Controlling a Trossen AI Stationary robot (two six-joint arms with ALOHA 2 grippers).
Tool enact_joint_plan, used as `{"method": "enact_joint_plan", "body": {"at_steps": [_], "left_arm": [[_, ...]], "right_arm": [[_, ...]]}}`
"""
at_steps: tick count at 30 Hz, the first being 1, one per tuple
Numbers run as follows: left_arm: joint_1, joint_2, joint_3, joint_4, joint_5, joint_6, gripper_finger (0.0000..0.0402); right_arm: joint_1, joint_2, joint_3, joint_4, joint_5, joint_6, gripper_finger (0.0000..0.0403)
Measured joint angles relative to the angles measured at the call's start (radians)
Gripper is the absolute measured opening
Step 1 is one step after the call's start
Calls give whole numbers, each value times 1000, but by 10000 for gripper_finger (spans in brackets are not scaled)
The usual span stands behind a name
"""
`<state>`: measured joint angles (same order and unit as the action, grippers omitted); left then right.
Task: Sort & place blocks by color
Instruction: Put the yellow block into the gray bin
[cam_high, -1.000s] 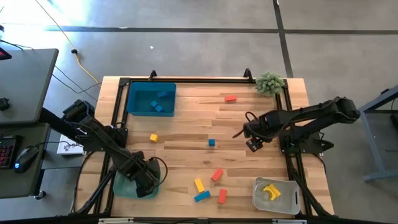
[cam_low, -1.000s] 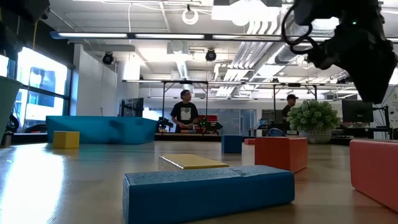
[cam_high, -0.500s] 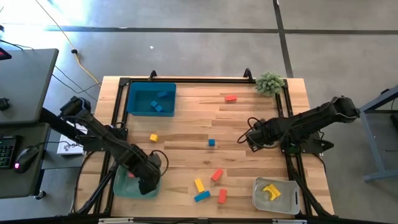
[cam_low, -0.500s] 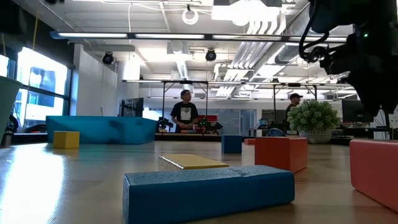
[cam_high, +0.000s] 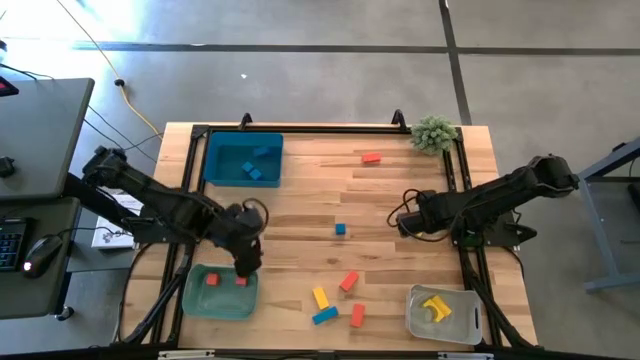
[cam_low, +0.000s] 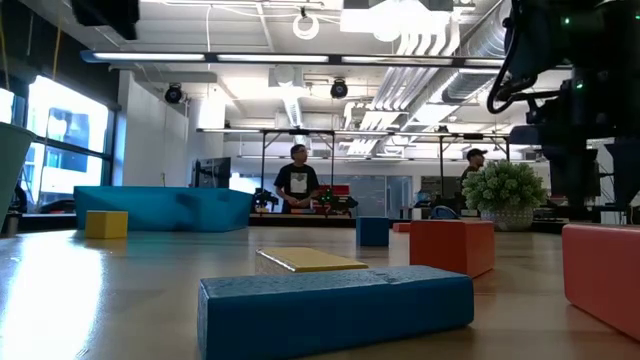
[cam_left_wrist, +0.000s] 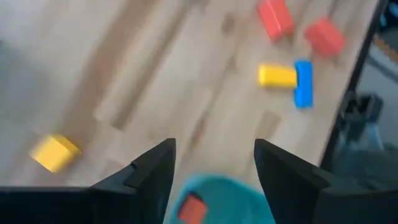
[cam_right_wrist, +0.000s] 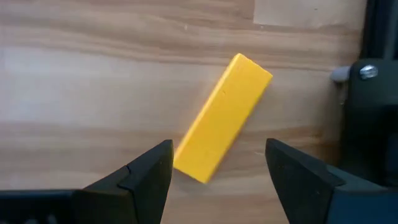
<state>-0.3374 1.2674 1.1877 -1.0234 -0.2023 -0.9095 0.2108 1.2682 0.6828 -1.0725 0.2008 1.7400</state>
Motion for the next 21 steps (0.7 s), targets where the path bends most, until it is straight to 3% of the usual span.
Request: {"method": "enact_joint_plan", "body": {"at_steps": [4, 9, 21], "left_arm": [[51, -40, 0, 3, -55, 58, 207], [101, -65, 0, 3, -56, 134, 207], [164, -71, 0, 3, -56, 315, 207]], "right_arm": [[0, 0, -20, 20, 8, 83, 243], [0, 0, -40, 34, 8, 181, 243], [31, -2, -189, 250, 0, 390, 232]]}}
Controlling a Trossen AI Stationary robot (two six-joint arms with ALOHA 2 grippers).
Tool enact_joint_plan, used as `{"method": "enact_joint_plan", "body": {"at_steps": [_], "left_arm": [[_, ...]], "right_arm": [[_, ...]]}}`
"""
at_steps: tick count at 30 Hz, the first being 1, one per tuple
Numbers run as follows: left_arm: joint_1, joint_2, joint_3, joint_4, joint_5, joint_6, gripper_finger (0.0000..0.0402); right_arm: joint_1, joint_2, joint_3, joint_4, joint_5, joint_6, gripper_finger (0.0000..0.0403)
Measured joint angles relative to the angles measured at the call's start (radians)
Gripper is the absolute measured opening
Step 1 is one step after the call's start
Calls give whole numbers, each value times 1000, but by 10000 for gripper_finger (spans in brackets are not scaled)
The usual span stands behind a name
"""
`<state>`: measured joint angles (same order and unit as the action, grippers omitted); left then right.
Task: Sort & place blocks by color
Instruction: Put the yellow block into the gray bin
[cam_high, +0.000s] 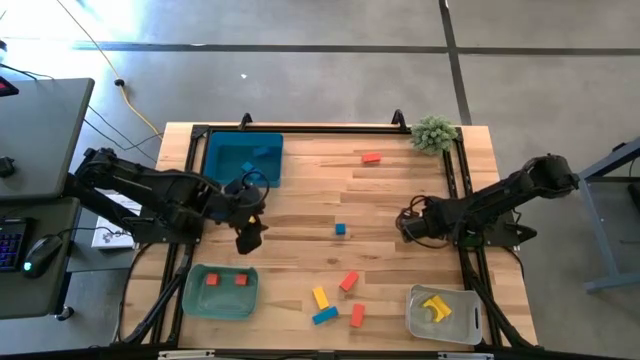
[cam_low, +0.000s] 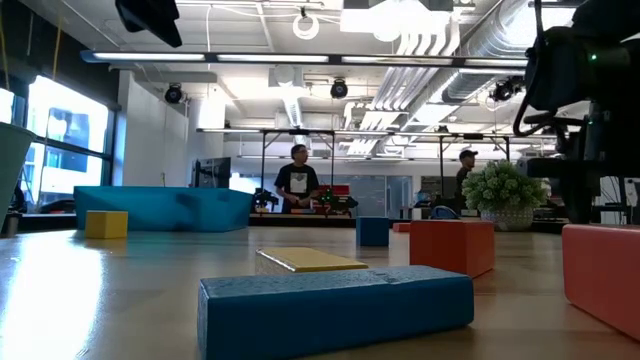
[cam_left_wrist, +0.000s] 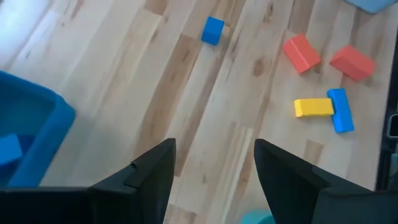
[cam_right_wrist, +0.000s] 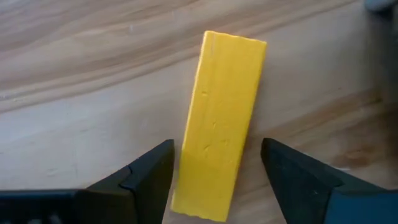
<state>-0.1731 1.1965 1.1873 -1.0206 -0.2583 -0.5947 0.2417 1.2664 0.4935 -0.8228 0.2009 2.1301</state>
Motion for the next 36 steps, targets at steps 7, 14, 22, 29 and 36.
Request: {"method": "enact_joint_plan", "body": {"at_steps": [7, 14, 22, 29, 36], "left_arm": [[35, 0, 0, 0, 0, 74, 207], [75, 0, 0, -1, 0, 76, 207], [103, 0, 0, 0, 0, 51, 207], [115, 1, 0, 2, 0, -68, 207], [114, 11, -1, 65, 0, -183, 207]], "right_arm": [[10, 1, 3, -11, -14, -10, 128], [9, 2, 15, -5, -33, -119, 94], [35, 4, 154, -5, -62, -371, 94], [147, 3, 324, -24, -56, -577, 94], [280, 3, 477, -32, -58, -733, 94]]}}
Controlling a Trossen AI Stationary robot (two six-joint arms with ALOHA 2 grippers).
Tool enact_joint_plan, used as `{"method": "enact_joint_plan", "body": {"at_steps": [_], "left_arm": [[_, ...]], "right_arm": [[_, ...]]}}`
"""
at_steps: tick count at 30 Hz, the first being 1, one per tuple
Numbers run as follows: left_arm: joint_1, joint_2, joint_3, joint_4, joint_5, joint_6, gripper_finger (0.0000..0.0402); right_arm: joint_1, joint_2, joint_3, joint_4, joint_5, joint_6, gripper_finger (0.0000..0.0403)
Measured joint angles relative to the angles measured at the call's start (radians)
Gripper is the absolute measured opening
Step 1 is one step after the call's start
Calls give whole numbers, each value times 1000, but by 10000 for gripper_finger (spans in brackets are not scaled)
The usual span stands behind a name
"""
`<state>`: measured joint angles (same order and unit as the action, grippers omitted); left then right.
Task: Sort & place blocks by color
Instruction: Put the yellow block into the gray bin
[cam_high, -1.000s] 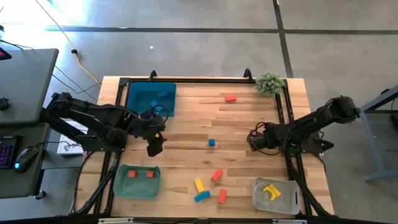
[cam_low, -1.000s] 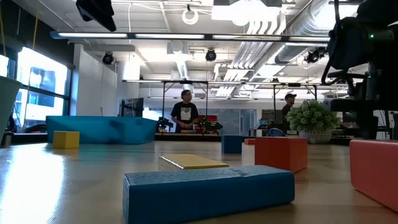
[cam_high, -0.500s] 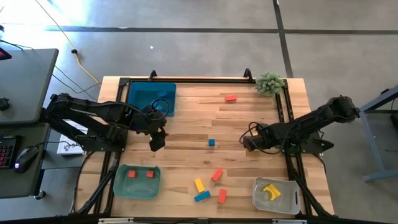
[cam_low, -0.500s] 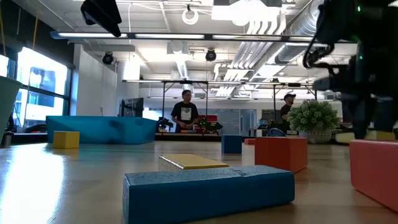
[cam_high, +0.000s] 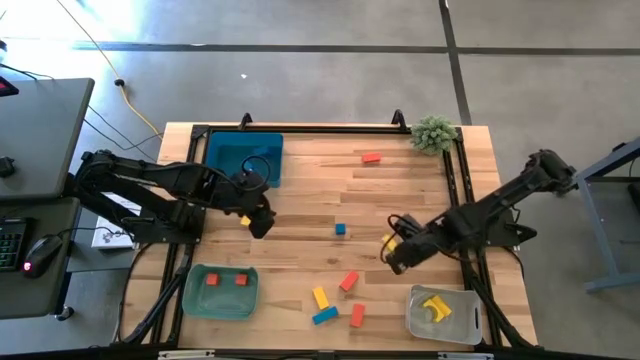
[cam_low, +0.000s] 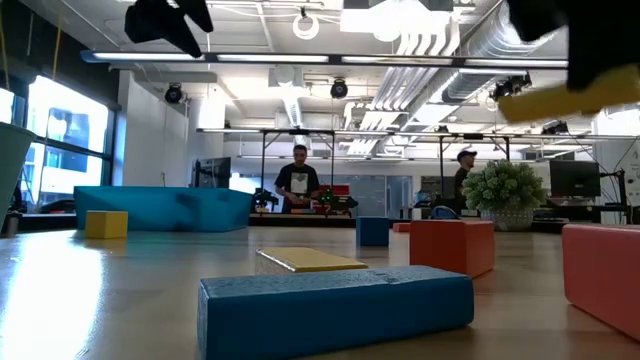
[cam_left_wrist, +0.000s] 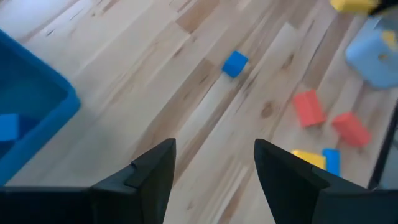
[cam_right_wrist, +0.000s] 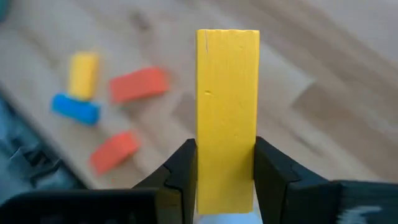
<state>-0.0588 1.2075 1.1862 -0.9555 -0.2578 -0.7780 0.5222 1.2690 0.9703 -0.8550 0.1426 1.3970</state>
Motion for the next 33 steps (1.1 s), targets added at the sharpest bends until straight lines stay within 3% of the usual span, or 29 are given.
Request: {"method": "enact_joint_plan", "body": {"at_steps": [7, 20, 27, 33], "left_arm": [[-1, 7, 0, 53, 0, -31, 207], [-1, 8, 0, 71, 0, -50, 207], [-1, 7, 0, 71, 0, -61, 207], [-1, 7, 0, 71, 0, -61, 207]], "right_arm": [[148, 0, 71, 0, -5, -62, 94], [423, 4, 63, -9, -81, 92, 94], [509, 98, 63, -9, -237, 158, 94], [539, 202, 61, 26, -274, 203, 94]]}}
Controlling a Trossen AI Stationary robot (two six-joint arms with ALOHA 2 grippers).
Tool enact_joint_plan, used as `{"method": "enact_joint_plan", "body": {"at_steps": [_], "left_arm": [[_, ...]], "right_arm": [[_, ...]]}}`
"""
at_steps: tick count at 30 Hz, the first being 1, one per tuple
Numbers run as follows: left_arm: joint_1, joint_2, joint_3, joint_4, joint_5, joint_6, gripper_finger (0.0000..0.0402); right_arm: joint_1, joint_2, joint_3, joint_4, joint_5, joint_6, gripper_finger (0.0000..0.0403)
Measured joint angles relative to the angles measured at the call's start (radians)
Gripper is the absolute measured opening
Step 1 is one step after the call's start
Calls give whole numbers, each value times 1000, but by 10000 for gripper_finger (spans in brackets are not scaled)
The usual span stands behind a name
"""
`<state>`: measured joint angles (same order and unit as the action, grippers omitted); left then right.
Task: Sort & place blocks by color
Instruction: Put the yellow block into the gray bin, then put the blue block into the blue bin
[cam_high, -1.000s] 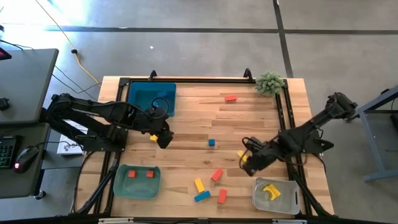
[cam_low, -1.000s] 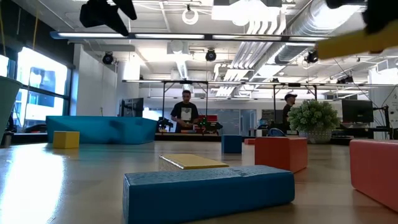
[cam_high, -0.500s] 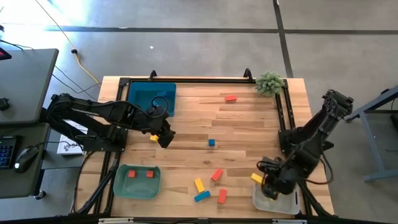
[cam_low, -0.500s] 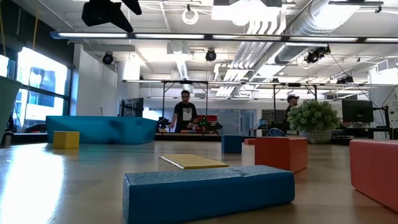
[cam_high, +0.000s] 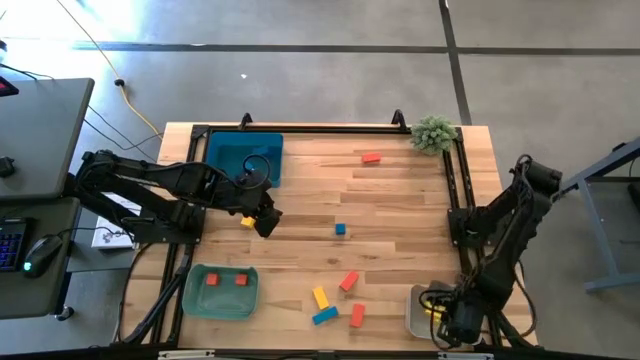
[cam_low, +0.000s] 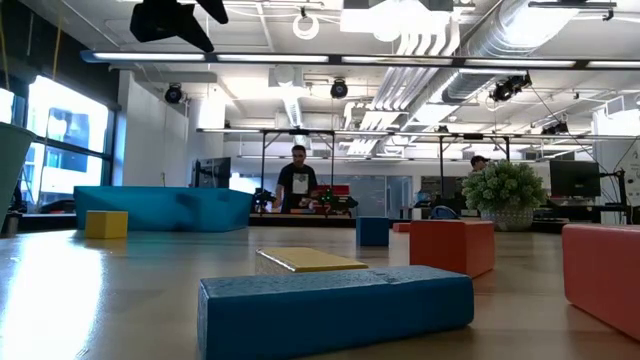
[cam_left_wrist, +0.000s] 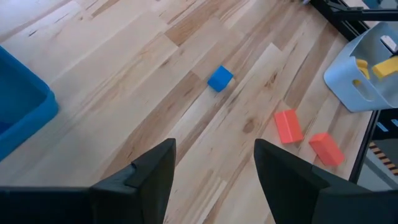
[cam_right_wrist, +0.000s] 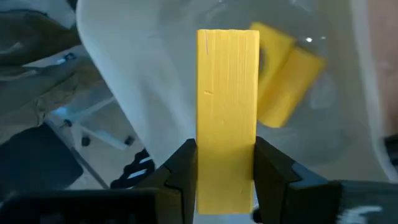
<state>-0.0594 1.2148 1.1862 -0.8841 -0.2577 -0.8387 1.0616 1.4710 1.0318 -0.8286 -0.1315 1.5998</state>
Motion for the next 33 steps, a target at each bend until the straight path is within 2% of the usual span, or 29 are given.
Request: {"method": "enact_joint_plan", "body": {"at_steps": [6, 12, 16, 20, 27, 33], "left_arm": [[0, 0, 0, 0, 0, 1, 207], [0, 0, 0, 0, 0, 16, 207], [0, 0, 0, 0, 0, 62, 207], [0, 0, 0, 0, 0, 111, 207], [0, -1, 0, 0, 0, 225, 207], [15, -1, 0, -1, 0, 319, 207]], "right_arm": [[1, 54, 0, 42, 0, 27, 103], [-7, 60, 0, 40, 0, 108, 207], [-21, 60, 0, 44, 0, 157, 238], [-49, 56, 0, 53, 5, 199, 237], [-124, 12, 0, 67, 32, 210, 214], [-199, -53, 1, 70, 181, 198, 201]]}}
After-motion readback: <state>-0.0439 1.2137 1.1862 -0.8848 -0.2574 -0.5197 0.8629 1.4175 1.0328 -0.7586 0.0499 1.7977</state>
